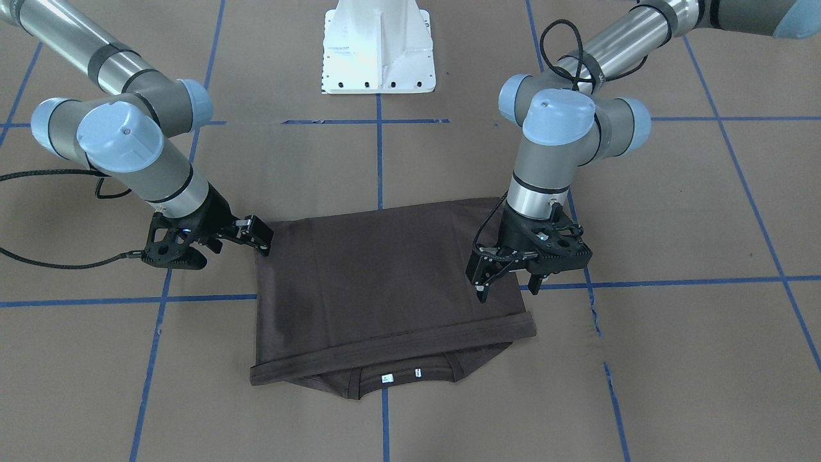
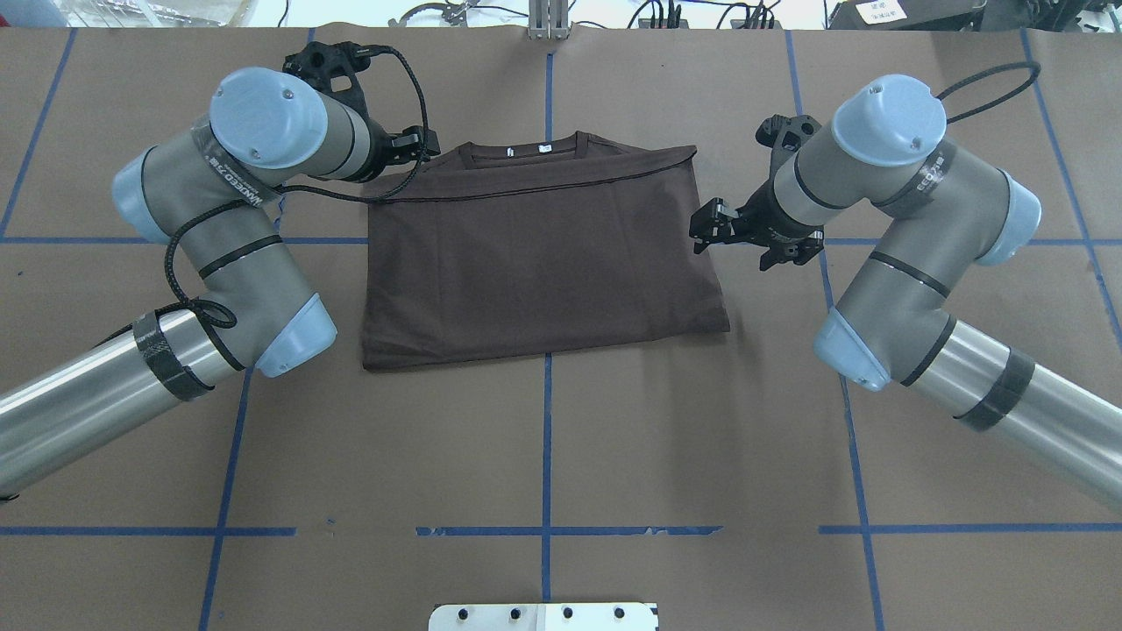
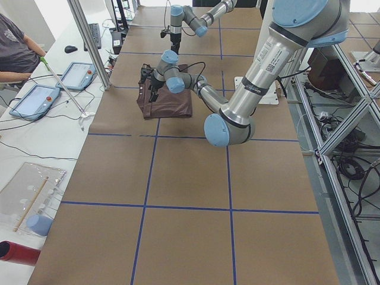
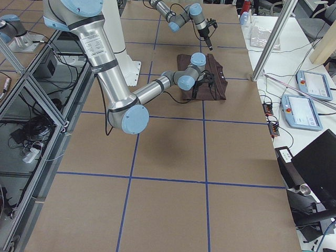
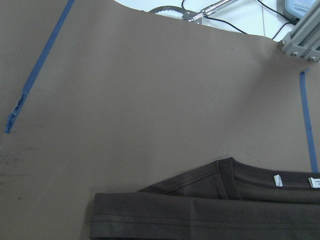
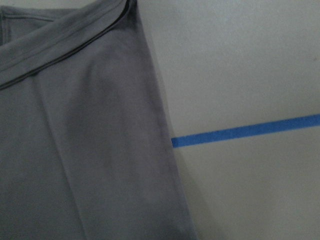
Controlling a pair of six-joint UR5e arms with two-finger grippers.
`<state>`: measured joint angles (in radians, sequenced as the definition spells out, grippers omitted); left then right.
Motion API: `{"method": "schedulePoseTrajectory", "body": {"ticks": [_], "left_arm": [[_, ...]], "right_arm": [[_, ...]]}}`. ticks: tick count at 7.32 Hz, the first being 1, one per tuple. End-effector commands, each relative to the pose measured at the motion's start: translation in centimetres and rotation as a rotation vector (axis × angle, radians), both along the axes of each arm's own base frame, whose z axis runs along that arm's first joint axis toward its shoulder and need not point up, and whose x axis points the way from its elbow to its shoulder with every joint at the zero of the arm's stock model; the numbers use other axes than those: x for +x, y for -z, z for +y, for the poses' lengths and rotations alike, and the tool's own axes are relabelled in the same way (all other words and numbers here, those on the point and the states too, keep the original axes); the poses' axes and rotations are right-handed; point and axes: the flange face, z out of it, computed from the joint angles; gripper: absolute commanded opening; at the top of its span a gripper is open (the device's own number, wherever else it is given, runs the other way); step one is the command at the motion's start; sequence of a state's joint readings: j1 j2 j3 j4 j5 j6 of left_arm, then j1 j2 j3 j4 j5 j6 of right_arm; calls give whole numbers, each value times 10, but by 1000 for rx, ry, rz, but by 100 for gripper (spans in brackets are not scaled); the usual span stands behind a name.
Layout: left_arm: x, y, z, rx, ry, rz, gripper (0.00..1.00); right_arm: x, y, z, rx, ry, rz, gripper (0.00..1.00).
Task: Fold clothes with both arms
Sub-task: 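Move the right gripper down to the folded shirt's side edge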
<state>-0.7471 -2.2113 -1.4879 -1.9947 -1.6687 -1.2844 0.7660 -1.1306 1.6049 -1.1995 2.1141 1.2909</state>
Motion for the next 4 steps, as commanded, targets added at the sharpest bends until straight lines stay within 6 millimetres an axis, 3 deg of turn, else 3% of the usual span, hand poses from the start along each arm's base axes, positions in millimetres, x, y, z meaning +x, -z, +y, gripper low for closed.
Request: {"method": "schedulePoseTrajectory", "body": {"ticks": [1,2,4], "left_arm": [[-1,3,1,3,-1,3,100],[-1,3,1,4,-2,5,100],[-1,3,1,5,0,6,100]], "right_arm": [[-24,-6,30,-69,5,4,100],[-35,-14,37,-59,4,28,99],[-43,-20,34,-49,-9,53,88]]}}
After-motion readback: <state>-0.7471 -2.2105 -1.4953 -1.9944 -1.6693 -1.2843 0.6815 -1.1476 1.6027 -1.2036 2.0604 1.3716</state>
